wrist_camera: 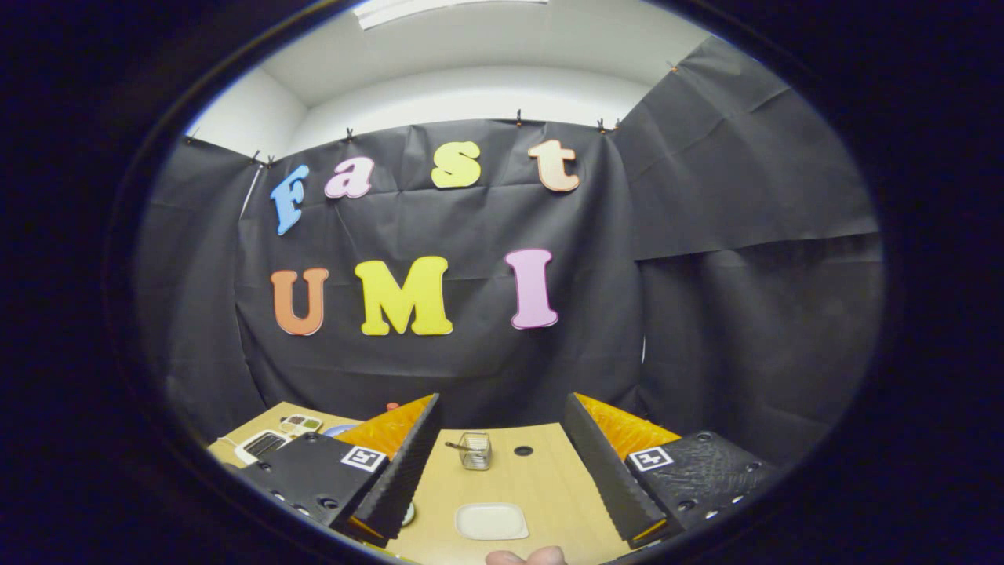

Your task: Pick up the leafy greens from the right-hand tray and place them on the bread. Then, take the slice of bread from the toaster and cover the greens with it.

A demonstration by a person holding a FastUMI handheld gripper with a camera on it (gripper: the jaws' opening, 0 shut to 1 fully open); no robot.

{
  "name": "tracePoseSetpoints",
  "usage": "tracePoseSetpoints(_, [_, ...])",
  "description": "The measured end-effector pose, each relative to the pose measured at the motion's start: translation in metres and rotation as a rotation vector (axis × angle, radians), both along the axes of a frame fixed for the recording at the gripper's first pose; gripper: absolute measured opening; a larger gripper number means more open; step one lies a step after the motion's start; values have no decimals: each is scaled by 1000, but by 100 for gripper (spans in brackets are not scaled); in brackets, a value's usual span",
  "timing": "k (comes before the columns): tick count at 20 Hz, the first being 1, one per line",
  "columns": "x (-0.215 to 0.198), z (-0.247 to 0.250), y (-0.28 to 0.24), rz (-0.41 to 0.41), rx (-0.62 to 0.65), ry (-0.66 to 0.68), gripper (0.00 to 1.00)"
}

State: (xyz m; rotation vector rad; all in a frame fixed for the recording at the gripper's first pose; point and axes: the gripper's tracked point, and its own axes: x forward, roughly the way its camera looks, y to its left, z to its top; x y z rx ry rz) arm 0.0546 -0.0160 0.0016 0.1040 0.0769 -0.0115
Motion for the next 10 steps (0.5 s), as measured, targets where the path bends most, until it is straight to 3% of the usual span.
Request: tracePoseSetpoints(10, [8, -7, 36, 54, 19, 15, 97])
